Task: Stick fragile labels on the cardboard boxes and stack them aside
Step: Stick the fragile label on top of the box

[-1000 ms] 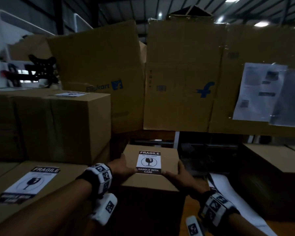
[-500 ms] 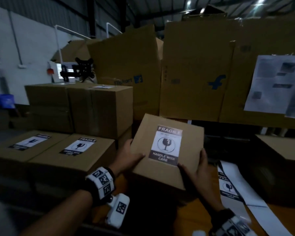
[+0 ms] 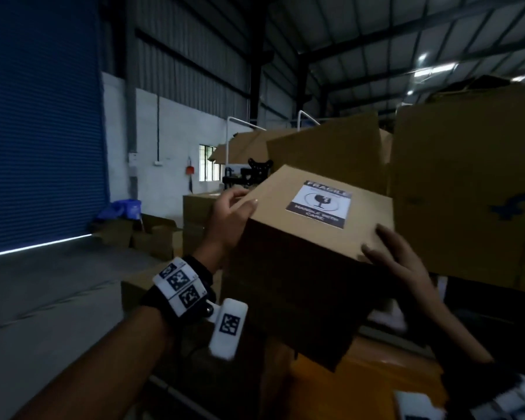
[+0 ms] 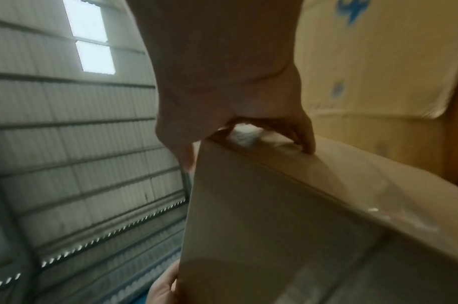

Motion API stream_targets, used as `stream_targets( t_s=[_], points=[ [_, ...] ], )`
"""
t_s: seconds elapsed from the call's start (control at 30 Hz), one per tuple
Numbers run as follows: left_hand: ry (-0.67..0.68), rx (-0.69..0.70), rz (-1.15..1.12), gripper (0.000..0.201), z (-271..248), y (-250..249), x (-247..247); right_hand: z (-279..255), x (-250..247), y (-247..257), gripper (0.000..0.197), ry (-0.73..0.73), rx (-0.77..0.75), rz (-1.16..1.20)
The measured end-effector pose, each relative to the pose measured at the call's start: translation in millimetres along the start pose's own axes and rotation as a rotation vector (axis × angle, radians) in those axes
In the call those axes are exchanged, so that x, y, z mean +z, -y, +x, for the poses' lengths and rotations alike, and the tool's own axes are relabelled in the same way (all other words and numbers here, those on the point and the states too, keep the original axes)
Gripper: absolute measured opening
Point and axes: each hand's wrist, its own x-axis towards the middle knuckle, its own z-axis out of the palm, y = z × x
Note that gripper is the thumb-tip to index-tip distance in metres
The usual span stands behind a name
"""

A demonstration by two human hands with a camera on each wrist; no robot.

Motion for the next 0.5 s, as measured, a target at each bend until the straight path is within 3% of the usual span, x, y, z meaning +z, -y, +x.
stream_targets(
  t_s=[0.07, 0.17, 0.33, 0.5],
  points=[
    [-0.044, 0.005, 0.048, 0.030, 22.0, 11.8, -26.6, 16.9, 29.6, 2.7, 0.079, 0.062, -0.023, -0.149],
    [-0.101, -0.004, 0.112, 0.024, 52.6, 36.3, -62.9, 40.4, 70.5, -1.6, 0.091, 0.130, -0.069, -0.343],
    [-0.202, -0.048, 0.208, 0.016, 100.5, 72.4, -124.3, 83.2, 145.1, -17.2, 0.081, 0.219, -0.095, -0.442],
    [-0.293, -0.110, 0.215, 0.032, 153.4, 111.9, -189.9, 126.3, 226.2, -35.5, 0.080, 0.270, -0.119, -0.516]
  ],
)
